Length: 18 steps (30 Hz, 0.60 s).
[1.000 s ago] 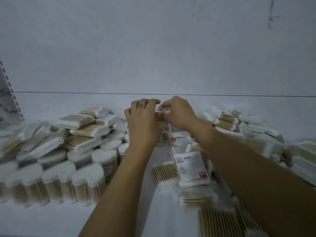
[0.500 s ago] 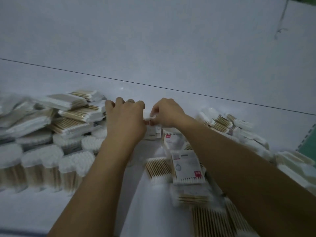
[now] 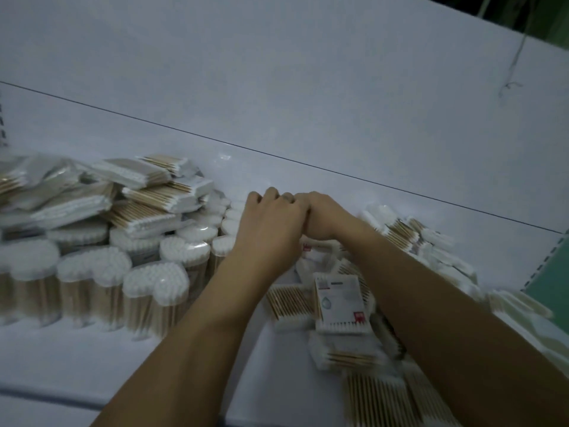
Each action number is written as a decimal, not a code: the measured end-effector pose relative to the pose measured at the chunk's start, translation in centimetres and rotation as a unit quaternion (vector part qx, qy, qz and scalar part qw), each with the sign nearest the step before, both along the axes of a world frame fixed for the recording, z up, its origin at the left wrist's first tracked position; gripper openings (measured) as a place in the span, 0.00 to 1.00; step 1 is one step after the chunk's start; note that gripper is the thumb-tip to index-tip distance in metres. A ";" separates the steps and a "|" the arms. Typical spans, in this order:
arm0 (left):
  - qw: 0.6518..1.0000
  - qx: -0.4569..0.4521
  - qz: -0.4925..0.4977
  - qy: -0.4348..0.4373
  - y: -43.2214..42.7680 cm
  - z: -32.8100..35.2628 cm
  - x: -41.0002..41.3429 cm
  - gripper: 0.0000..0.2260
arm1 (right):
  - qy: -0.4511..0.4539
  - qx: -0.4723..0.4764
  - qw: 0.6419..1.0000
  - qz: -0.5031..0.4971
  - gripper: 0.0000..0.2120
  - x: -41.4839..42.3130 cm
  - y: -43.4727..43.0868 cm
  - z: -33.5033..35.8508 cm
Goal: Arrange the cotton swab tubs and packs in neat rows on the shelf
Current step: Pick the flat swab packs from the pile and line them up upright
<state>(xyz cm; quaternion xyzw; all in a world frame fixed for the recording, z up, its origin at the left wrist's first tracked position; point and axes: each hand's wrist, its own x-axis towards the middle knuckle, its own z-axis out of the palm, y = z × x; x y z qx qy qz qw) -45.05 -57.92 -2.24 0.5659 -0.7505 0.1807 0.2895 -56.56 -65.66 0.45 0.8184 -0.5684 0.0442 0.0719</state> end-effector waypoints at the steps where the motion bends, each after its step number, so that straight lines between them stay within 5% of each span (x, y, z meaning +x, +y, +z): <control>1: 1.000 -0.008 -0.013 0.001 0.0 -0.2 -0.4 0.19 | 0.003 -0.009 1.000 -0.009 0.10 -0.8 0.1 0.5; 5: 1.000 0.005 0.005 0.009 -0.5 -1.1 -0.4 0.19 | 0.108 0.001 0.993 -0.049 0.19 -2.9 1.2 0.3; 9: 0.999 0.042 0.021 0.013 -0.9 -1.5 0.0 0.18 | 0.152 -0.016 0.987 -0.050 0.15 -3.6 1.1 -1.4; 13: 0.998 0.054 0.026 0.009 -1.2 -1.8 -0.2 0.19 | 0.075 -0.038 0.995 -0.056 0.18 -4.8 1.8 0.4; 18: 0.998 0.034 0.045 0.025 -1.7 -1.5 0.2 0.23 | -0.062 -0.073 0.995 -0.022 0.10 -4.4 3.2 2.5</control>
